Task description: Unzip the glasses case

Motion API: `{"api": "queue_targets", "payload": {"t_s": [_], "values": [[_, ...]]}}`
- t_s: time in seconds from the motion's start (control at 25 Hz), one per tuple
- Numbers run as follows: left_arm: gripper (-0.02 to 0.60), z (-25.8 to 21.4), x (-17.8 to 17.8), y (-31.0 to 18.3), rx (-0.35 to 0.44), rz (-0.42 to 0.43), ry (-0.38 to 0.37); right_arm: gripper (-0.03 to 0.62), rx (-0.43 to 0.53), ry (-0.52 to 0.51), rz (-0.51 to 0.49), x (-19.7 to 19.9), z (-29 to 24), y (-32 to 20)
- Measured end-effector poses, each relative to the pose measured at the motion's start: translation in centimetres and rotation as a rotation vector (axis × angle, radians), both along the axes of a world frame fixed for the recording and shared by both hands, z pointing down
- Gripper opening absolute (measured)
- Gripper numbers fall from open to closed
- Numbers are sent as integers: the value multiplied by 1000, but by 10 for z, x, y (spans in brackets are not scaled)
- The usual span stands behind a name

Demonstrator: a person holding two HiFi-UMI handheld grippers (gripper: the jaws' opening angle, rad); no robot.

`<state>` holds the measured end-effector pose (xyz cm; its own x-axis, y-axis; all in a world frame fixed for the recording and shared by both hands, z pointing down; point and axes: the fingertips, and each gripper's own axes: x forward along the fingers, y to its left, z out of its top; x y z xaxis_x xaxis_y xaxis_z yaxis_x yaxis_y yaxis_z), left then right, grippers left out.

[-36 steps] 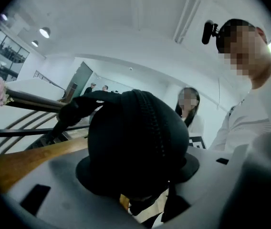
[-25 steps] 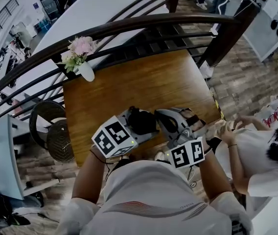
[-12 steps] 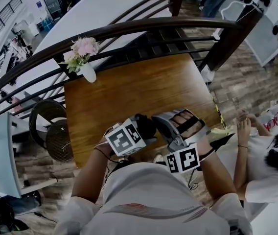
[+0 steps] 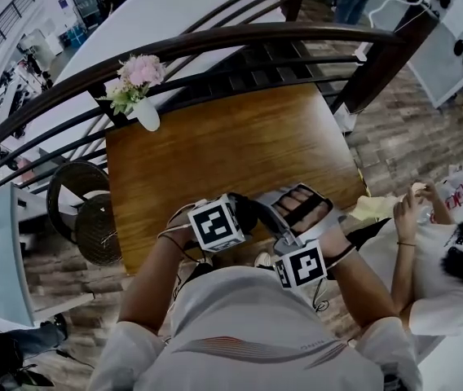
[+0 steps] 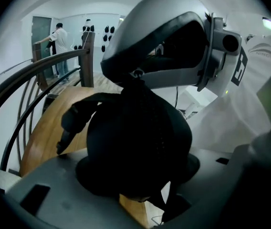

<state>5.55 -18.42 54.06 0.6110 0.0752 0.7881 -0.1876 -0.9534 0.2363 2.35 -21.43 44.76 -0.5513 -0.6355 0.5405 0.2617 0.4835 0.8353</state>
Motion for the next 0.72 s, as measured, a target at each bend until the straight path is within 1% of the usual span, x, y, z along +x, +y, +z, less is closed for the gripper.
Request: {"api": "queue_targets", "payload": {"t_s": [0.08,0.12,0.24,0.32,0.4,0.48,0.56,0.64,0.68,0.72], "values": [[264,3,-4,-2,21,22,-29,52,8,21,-19,-3,3,2],[264,4,-5,-1,15,30,-36,52,9,33,-27,-4,5,3],[265,13,-7,7,-33,51,-71,52,-1,63,-46,-5,12,5],[265,19,-10,8,-32,59,-90,54,-8,75,-58,-9,17,7],[265,22,-11,11,-47,51,-77,54,-5,72,-62,-12,18,8],[265,19,-6,6,-30,23,-13,57,7,42,-46,-12,13,3],[265,9,-1,-8,30,-45,87,75,1,-28,-3,-14,3,-7],[265,-11,0,-29,117,-169,223,96,-26,-146,64,-13,-14,-20],[265,-25,-2,-41,171,-242,296,110,-46,-225,109,-10,-25,-27],[265,-40,-6,-54,230,-316,362,110,-69,-317,163,-3,-36,-36]]}}
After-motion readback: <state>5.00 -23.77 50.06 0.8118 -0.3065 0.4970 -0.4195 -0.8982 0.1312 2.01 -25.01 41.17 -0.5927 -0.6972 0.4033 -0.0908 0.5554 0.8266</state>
